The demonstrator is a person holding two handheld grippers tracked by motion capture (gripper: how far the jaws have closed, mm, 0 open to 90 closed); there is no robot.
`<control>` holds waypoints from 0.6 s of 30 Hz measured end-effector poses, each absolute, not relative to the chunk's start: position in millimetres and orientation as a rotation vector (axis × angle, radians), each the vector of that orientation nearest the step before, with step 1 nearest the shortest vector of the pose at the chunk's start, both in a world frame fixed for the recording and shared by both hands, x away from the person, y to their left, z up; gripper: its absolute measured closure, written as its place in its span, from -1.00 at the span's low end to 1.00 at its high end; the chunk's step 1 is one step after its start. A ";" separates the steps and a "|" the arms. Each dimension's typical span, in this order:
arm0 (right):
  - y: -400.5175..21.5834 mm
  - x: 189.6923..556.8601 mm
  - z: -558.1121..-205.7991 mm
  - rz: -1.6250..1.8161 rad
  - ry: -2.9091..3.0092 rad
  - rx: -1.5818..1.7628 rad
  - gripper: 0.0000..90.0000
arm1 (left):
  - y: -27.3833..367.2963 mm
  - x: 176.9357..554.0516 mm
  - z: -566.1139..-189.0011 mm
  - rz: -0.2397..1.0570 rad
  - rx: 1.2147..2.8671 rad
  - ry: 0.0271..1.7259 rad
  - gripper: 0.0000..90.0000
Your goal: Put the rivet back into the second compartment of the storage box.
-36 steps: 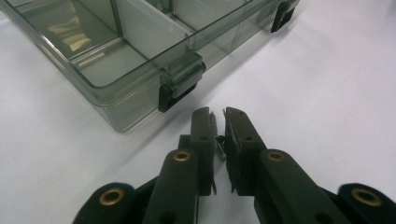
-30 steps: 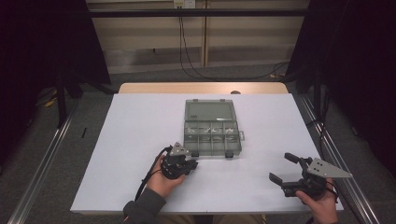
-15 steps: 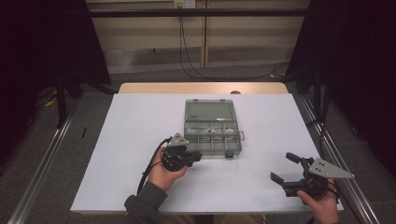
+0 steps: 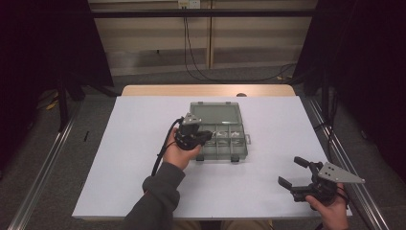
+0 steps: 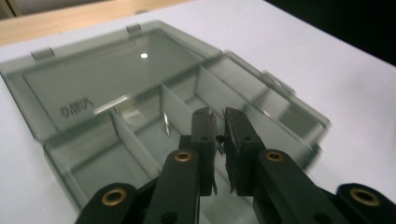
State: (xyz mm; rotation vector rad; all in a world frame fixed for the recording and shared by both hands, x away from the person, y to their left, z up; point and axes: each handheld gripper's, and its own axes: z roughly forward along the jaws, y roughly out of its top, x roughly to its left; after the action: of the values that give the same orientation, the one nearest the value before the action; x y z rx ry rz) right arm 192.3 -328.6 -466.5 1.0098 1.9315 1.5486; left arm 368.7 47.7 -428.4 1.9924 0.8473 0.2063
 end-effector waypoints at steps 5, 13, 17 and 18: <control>-328.3 192.0 -466.7 1.560 1.929 1.006 -0.94 | 38.1 387.3 -433.9 0.243 2.004 0.879 0.85; -329.2 197.7 -468.8 1.565 1.934 1.010 -0.94 | 39.2 401.7 -448.2 0.268 1.974 0.938 0.55; -327.1 200.1 -469.4 1.559 1.943 1.008 -0.94 | 55.2 386.7 -439.3 0.262 1.924 0.919 0.26; -326.7 200.1 -469.3 1.554 1.945 1.009 -0.94 | 60.5 382.7 -436.8 0.261 1.913 0.914 0.18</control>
State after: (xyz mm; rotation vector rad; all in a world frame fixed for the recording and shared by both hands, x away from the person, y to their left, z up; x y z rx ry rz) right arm 200.1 -326.7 -469.3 1.0086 1.9452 1.5544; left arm 382.7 60.5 -436.8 1.9134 0.9139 0.2614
